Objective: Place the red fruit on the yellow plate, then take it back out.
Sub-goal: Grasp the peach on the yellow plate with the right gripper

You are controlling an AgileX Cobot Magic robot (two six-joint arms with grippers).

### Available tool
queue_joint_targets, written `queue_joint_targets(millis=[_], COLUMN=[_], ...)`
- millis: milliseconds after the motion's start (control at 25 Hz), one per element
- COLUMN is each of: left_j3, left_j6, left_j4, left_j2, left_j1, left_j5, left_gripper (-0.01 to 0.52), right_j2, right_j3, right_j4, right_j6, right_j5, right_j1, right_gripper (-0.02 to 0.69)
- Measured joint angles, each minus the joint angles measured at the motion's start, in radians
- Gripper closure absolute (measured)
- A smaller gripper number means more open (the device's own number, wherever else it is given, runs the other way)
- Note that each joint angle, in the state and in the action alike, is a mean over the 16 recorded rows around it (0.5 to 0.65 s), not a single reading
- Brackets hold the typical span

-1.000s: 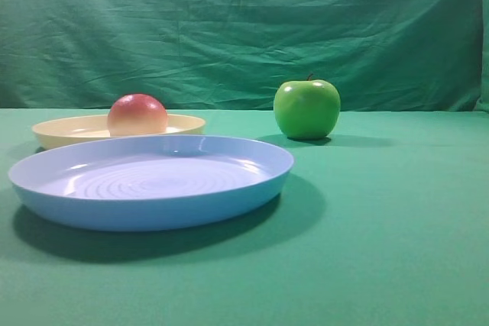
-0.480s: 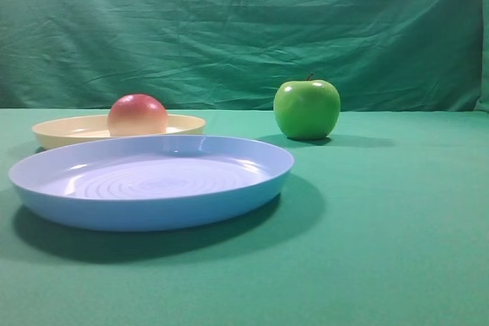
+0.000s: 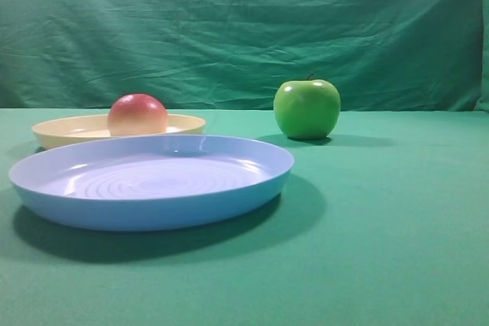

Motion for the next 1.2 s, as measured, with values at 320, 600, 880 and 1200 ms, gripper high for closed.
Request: queue_joint_targets(millis=[320, 600, 880, 1200], left_j3=[0.0, 0.0, 0.0, 0.0], left_j6=[-0.001, -0.002, -0.002, -0.002], left_j4=[0.0, 0.0, 0.0, 0.0], left_j2=[0.0, 0.0, 0.0, 0.0], left_j1=[0.0, 0.0, 0.0, 0.0], left_j5=[0.0, 0.0, 0.0, 0.0], left_gripper=[0.514, 0.514, 0.514, 0.514], right_j2=[-0.003, -0.003, -0.003, -0.003], right_j3=[0.07, 0.074, 0.074, 0.074], right_j4=[0.0, 0.0, 0.0, 0.017], right_j6=[-0.039, -0.082, -0.099, -0.1], right_j5=[-0.011, 0.04, 0.085, 0.074], right_j1=[0.0, 0.0, 0.0, 0.0], right_gripper=[0.665, 0.665, 0.665, 0.665])
